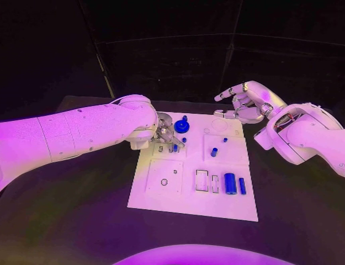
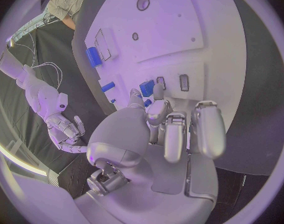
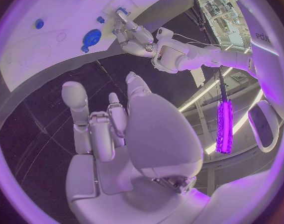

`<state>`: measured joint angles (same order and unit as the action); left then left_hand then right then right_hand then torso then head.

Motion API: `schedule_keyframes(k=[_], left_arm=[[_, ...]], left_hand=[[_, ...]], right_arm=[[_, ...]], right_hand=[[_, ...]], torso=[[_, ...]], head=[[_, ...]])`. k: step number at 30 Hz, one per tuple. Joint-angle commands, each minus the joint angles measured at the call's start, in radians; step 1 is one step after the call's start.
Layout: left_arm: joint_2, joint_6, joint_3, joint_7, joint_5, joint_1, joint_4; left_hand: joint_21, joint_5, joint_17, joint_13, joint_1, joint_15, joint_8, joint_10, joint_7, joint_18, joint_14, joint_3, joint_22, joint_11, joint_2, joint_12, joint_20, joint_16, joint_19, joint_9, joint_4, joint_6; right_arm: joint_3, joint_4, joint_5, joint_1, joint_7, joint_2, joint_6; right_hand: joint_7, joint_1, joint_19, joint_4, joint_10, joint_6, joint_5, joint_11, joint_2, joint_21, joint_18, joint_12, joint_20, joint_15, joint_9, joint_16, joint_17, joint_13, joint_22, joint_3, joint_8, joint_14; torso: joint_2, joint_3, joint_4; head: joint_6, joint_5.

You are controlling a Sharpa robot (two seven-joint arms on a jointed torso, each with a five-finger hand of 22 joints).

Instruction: Assemble the parts on the task board

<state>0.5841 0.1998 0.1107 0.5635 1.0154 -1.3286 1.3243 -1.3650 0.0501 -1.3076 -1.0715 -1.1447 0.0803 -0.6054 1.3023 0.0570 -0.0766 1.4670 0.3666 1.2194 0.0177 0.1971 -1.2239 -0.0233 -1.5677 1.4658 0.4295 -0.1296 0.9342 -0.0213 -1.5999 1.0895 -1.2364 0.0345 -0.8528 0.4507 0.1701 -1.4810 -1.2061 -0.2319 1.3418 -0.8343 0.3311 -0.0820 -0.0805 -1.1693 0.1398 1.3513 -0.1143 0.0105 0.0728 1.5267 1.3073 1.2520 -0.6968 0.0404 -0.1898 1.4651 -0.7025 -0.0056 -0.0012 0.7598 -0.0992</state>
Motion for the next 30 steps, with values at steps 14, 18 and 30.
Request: schedule_keyframes(k=[14,18,30], left_arm=[[0.001,0.009,0.000,0.002,0.007,-0.002,0.009],[0.002,0.007,0.000,0.000,0.007,-0.002,0.012],[0.030,-0.056,0.000,-0.028,-0.039,-0.002,0.042]], left_hand=[[0.004,-0.001,-0.263,0.000,-0.098,0.003,-0.021,-0.007,-0.007,0.005,0.104,-0.088,-0.006,0.004,0.033,0.009,-0.001,-0.003,-0.013,0.020,0.072,-0.021],[0.006,-0.001,-0.263,0.002,-0.155,0.008,-0.019,-0.010,-0.012,0.004,0.104,-0.134,-0.009,0.010,0.053,0.014,0.002,-0.003,-0.014,0.022,0.116,-0.031],[0.014,0.000,-0.263,0.036,-0.203,0.006,-0.008,-0.028,-0.008,0.003,0.104,-0.325,-0.016,0.007,0.083,0.054,0.003,-0.003,-0.019,0.026,0.226,-0.056]], right_arm=[[-0.001,0.010,0.014,-0.002,-0.006,0.008,-0.014],[-0.001,0.012,0.015,-0.002,-0.008,0.011,-0.015],[-0.001,0.026,0.012,-0.002,-0.011,0.017,-0.021]], right_hand=[[0.001,0.001,-0.002,0.005,0.005,-0.009,0.008,0.000,0.010,0.004,0.009,0.006,0.006,-0.006,-0.001,-0.004,0.146,0.001,0.001,0.001,-0.004,0.078],[0.000,0.001,-0.002,0.006,0.005,-0.010,0.010,0.000,0.011,0.004,0.009,0.006,0.006,-0.007,-0.002,-0.004,0.145,0.001,0.002,0.001,-0.005,0.078],[0.000,-0.001,0.003,0.008,0.001,-0.011,0.013,0.000,0.012,0.010,0.011,0.003,0.007,-0.007,-0.002,-0.007,0.138,-0.005,0.014,0.000,-0.005,0.077]], torso=[[0.000,-0.0001,-0.0008],[0.000,-0.0005,-0.0005],[0.000,-0.0001,0.0020]], head=[[0.001,-0.002],[0.001,-0.001],[0.003,0.000]])
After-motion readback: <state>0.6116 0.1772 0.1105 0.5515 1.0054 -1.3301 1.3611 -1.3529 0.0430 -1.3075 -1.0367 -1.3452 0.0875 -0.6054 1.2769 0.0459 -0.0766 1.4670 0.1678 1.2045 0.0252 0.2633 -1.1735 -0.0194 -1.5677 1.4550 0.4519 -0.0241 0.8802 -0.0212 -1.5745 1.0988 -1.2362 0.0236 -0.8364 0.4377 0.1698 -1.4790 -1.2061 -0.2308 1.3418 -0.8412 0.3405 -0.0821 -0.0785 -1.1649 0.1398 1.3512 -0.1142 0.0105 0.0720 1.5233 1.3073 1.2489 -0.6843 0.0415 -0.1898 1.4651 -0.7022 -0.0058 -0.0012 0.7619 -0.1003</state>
